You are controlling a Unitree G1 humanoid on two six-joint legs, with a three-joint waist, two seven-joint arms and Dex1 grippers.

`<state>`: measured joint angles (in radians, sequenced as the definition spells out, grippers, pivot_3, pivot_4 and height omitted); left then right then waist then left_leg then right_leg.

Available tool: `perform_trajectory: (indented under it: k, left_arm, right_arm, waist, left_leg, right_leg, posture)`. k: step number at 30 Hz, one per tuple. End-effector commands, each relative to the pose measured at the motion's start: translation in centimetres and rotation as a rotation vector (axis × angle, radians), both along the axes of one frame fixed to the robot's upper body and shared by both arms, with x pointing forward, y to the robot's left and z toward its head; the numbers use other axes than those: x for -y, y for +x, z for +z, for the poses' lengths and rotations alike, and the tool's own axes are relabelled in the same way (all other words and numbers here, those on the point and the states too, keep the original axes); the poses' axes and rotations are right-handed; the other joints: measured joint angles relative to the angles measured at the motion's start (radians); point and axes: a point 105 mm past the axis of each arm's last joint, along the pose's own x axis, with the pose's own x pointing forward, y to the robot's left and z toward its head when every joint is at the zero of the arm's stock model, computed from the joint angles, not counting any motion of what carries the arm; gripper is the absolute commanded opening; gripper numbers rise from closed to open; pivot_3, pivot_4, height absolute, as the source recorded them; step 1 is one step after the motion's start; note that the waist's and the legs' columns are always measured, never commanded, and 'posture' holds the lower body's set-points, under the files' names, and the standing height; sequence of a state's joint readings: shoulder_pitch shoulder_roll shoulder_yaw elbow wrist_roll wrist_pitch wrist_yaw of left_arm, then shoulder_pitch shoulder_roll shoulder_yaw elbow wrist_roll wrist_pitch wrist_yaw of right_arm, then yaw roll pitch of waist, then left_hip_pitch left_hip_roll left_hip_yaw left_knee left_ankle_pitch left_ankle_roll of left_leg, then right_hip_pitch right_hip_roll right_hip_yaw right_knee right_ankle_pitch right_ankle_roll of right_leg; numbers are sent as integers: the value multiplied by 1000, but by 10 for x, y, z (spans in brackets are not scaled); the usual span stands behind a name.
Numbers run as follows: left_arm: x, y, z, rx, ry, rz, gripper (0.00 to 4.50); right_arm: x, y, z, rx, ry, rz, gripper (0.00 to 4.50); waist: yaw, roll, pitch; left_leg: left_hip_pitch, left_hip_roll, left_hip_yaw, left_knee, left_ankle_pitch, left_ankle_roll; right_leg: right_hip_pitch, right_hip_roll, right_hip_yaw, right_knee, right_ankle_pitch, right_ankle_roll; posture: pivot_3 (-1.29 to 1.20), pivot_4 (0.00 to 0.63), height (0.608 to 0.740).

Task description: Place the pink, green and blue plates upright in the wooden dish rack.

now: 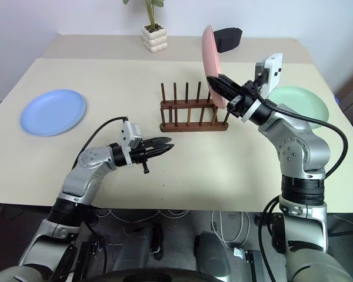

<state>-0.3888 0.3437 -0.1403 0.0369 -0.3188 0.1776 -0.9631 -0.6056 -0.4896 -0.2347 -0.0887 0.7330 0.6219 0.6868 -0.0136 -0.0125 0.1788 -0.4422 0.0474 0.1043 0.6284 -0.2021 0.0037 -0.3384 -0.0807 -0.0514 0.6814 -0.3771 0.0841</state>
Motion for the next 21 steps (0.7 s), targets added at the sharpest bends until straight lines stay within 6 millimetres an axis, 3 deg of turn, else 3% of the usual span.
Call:
perform_trajectory:
  k: [1,6,10,16,21]
  left_arm:
    - [2,-1,14,38,-28,-13,920]
    - [0,1,15,35,-28,-8,920]
    - [-2,1,12,32,-27,-5,920]
    - [-5,2,5,26,-24,-1,920]
    - [-6,3,1,24,-23,-2,920]
  right_arm:
    - [12,3,10,15,36,-21,33]
    - [16,4,6,-9,59,-14,33]
    - [18,5,6,-5,61,-26,1285]
    - [29,11,17,69,66,-125,4204]
    - [49,14,38,184,92,-253,4204]
  waist:
    - [0,0,0]
    - [0,0,0]
    - [0,0,0]
    - [0,0,0]
    - [0,0,0]
  left_leg:
    - [0,0,0,0,0,0]
    - [0,0,0,0,0,0]
    - [0,0,0,0,0,0]
    - [0,0,0,0,0,0]
    - [0,0,0,0,0,0]
  right_leg:
    - [0,0,0,0,0,0]
    - [0,0,0,0,0,0]
    - [0,0,0,0,0,0]
    - [0,0,0,0,0,0]
    - [0,0,0,0,0,0]
  posture:
    - [0,150,732]
    - [0,150,732]
    - [0,150,732]
    - [0,150,732]
    - [0,150,732]
